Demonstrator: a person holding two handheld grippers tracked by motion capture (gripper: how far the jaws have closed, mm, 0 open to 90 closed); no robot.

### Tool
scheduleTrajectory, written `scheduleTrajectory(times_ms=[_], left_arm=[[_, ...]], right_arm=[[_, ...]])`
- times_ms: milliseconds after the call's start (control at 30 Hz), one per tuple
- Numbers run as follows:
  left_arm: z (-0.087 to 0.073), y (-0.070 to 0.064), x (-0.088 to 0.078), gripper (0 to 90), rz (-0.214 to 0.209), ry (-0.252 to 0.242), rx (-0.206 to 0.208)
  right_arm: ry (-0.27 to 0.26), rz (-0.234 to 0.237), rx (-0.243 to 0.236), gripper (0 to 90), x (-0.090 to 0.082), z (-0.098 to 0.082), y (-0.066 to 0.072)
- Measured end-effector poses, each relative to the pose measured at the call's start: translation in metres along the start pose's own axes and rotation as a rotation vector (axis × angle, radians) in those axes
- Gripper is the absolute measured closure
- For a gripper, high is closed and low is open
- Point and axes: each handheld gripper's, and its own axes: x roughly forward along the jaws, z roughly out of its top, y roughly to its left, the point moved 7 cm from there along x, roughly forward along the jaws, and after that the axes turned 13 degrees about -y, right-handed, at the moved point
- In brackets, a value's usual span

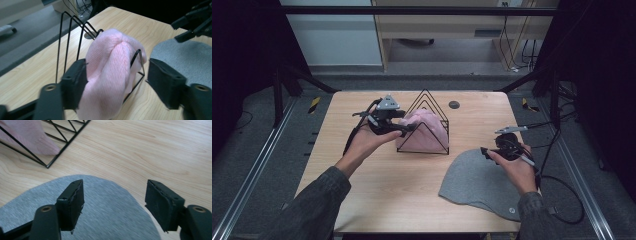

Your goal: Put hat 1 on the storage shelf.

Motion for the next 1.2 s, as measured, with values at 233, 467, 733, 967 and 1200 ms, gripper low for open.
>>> scheduleTrajectory(times_ms=[233, 467, 733, 967, 1200], left_arm=[[-0.018, -0.009, -0.018, 13.8, -0.014, 0.026, -0.024], [-0.045, -0.017, -0.032, 9.0, -0.016, 0.074, -0.036], [-0.074, -0.027, -0.042, 9.0, -0.028, 0.127, -0.008], [-0.097, -0.029, -0.046, 9.2, -0.022, 0.166, -0.003], [-0.107, -0.025, -0.052, 9.4, -0.010, 0.170, -0.022]], right_arm=[[0.025, -0.017, 0.056, 41.0, -0.009, -0.010, -0.028], [0.077, -0.009, 0.095, 49.2, -0.005, -0.026, -0.040], [0.147, -0.018, 0.120, 43.5, 0.001, -0.048, -0.046], [0.191, -0.010, 0.110, 42.9, 0.006, -0.057, -0.042], [0.197, -0.018, 0.061, 56.0, 0.007, -0.058, -0.037]])
